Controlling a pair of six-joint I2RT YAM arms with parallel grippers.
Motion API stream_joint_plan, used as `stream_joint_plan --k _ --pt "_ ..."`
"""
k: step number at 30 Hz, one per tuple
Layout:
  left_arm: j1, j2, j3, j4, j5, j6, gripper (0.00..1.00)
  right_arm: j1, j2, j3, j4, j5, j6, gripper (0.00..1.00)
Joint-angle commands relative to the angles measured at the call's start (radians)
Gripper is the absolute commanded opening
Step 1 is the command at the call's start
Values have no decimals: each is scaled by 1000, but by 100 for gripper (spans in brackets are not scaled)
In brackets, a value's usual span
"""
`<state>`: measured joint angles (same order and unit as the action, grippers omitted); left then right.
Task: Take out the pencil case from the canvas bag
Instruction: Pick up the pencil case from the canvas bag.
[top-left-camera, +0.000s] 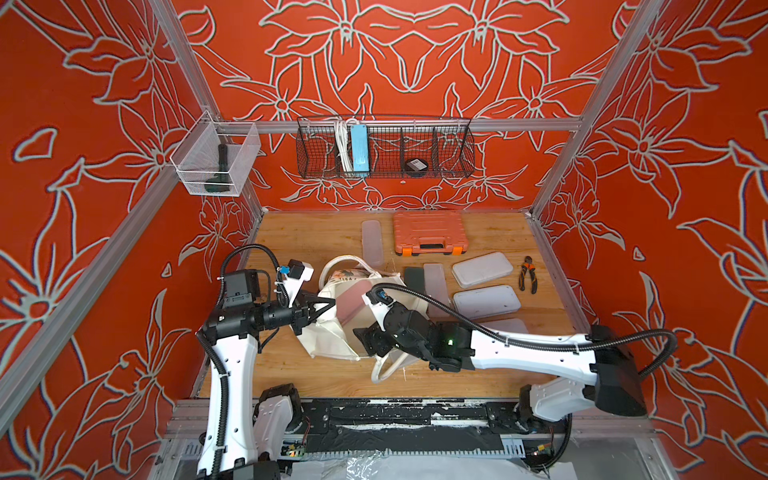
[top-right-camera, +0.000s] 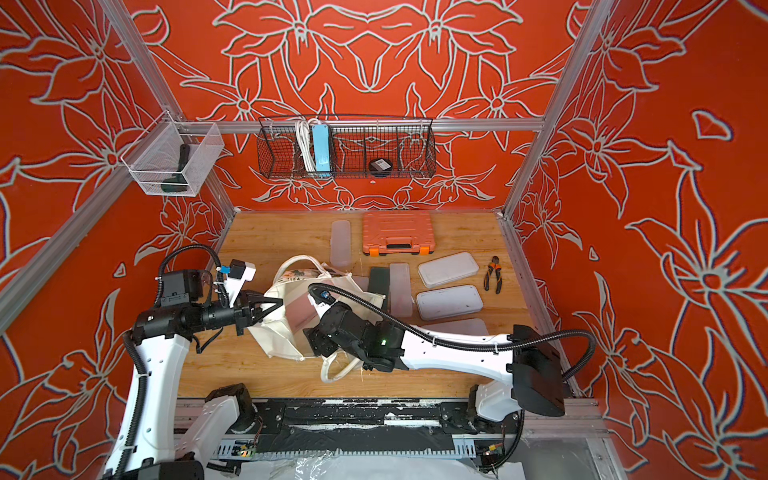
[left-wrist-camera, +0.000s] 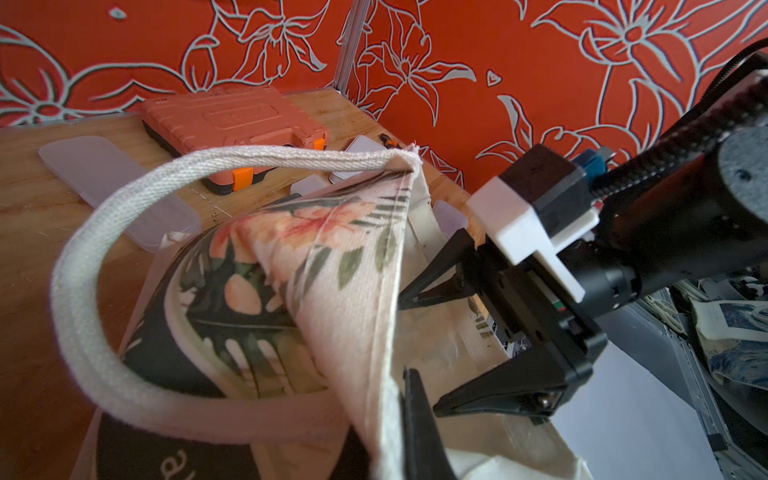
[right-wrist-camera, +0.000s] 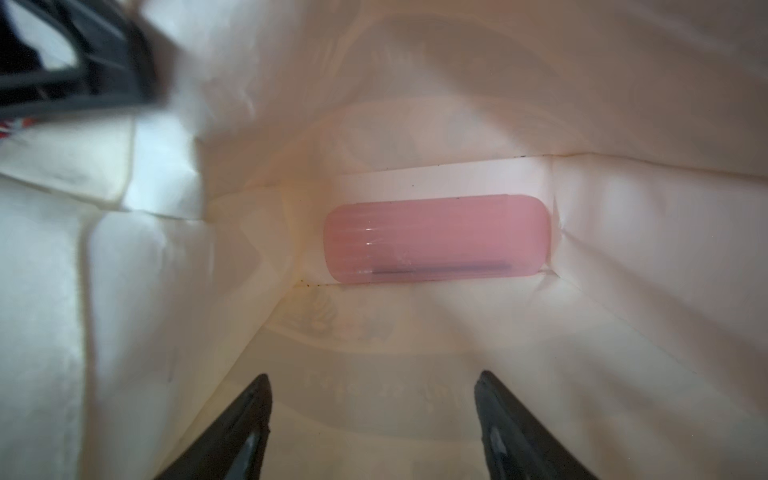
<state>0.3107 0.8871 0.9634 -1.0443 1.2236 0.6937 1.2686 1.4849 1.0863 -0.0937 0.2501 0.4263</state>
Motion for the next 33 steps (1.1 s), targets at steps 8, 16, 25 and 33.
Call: stream_joint_plan --k 8,16,25,33 --pt "-53 78 93 -186 -23 165 0 -3 140 17 -51 -66 -60 71" --pt "-93 92 114 -294 -135 268 0 -6 282 125 -237 11 110 72" --pt "-135 146 107 -412 -214 396 0 -25 349 135 -137 -95 417 80" --pt "-152 174 93 -487 -256 528 0 -71 379 51 116 -181 763 86"
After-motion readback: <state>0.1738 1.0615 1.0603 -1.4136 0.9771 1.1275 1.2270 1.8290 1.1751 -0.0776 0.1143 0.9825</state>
